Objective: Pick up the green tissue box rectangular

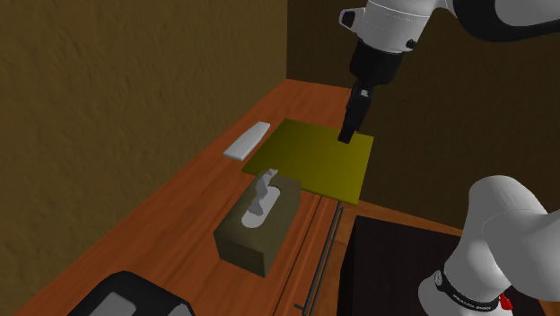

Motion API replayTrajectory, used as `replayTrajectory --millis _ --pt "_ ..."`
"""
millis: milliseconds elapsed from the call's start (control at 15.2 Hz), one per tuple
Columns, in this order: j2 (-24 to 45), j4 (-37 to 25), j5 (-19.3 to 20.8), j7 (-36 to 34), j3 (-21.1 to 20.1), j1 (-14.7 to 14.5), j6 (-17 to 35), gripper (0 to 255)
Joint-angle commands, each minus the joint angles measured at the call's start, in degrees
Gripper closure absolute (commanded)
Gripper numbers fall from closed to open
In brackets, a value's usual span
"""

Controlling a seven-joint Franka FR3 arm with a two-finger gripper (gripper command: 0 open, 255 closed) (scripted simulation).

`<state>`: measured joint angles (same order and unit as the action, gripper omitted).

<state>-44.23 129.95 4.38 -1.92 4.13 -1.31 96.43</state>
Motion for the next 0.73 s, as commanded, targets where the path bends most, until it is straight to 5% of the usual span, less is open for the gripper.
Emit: replayTrajectory --millis 0,660 --pt "0.0 0.0 0.0 0.0 0.0 0.0 0.0 0" --pt "5.32 2.63 -13.05 -26.38 -10.13 0.8 13.5 0"
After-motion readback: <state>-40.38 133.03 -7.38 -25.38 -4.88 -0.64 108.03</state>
